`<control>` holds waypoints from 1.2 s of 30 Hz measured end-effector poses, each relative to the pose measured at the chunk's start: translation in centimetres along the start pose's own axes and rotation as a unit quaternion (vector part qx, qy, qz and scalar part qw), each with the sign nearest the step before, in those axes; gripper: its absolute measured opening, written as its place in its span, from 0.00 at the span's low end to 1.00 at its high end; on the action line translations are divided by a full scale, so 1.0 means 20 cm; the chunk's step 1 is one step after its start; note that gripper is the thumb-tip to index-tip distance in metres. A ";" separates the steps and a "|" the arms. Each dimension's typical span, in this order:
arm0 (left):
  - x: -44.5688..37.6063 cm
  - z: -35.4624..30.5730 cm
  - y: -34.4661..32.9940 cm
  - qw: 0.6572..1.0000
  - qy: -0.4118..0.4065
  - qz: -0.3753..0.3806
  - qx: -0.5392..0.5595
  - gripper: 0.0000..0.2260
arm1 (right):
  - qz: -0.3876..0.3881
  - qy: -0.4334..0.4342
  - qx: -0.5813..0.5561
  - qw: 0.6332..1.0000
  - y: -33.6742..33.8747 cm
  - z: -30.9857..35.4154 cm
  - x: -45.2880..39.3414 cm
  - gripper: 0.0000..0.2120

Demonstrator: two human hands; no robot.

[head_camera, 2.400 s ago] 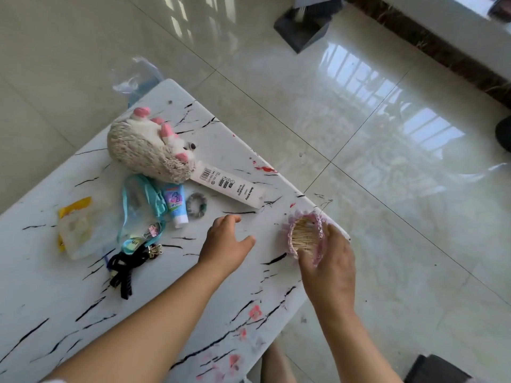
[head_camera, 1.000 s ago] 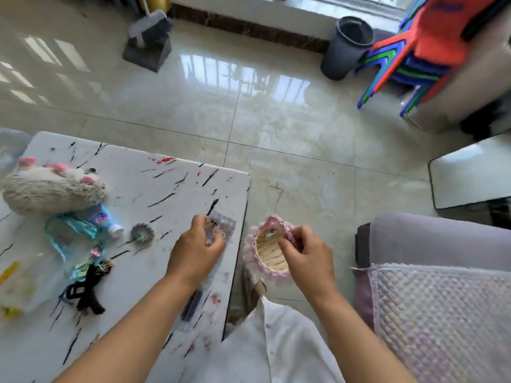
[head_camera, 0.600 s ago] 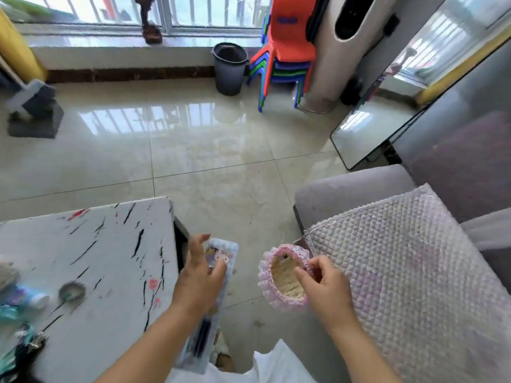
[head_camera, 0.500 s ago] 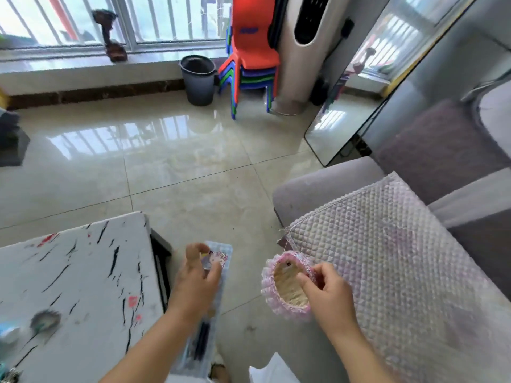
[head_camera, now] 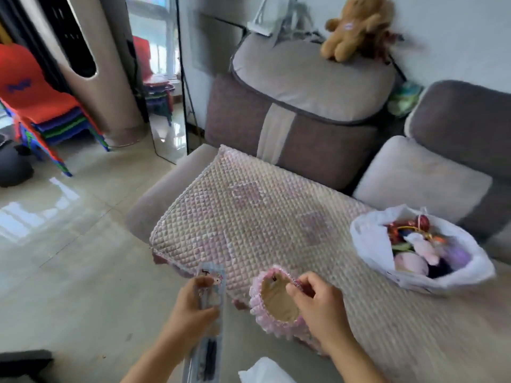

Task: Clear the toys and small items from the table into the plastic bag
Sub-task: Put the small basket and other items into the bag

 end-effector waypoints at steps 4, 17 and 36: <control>0.05 -0.11 -0.49 0.998 -0.014 0.060 -0.033 0.21 | -0.070 -0.043 -0.010 0.997 0.45 -0.34 0.04 0.13; -0.06 -0.52 -1.53 0.979 -0.027 0.158 -0.125 0.20 | -0.241 -0.164 -0.025 0.956 1.32 -1.02 0.02 0.10; -0.57 -1.06 -2.84 0.921 -0.057 0.242 -0.301 0.17 | -0.270 -0.191 -0.003 0.944 2.10 -1.76 -0.83 0.03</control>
Point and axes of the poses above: each hand's wrist, its own x-axis away from the middle knuckle, its own y-axis out of the back of the hand, z = x × y, the point moved 9 cm from there along -x, towards the middle knuckle, and after that the axes turned 4 degrees about y, right-handed, at the moved point
